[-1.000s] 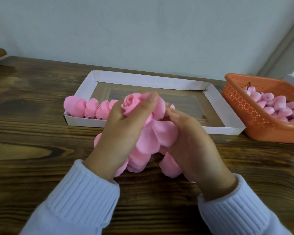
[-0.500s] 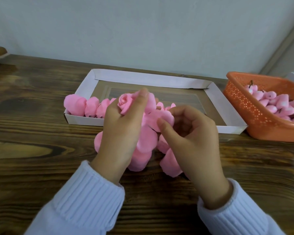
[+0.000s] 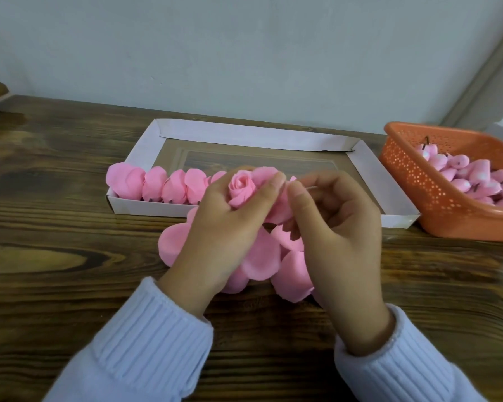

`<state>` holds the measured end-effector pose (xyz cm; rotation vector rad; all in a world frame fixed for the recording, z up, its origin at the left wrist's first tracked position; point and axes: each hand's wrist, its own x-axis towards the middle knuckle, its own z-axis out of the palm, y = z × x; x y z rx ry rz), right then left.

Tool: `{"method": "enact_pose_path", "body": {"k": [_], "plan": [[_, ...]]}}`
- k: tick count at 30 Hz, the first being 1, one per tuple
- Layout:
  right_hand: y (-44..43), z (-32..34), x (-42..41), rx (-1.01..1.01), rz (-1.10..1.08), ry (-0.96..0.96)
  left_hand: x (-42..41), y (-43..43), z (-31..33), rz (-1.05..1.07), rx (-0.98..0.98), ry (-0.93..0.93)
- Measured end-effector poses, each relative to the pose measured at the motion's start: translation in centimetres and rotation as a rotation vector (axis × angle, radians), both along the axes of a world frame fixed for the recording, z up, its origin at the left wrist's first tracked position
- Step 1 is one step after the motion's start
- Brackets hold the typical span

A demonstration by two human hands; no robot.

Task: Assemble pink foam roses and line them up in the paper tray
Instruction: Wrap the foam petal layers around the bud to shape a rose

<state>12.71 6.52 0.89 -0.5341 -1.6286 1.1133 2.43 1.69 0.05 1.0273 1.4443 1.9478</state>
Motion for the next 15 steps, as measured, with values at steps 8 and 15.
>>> {"method": "enact_pose_path", "body": {"k": [8,15], "plan": [[0.4,-0.23,-0.22,-0.047,-0.024,-0.044,0.01,0.17,-0.38,0.004,0.013,0.064],[0.16,-0.95,-0.89,-0.266,0.202,-0.027,-0.11,0.65,-0.23,0.054,0.168,-0.176]]}}
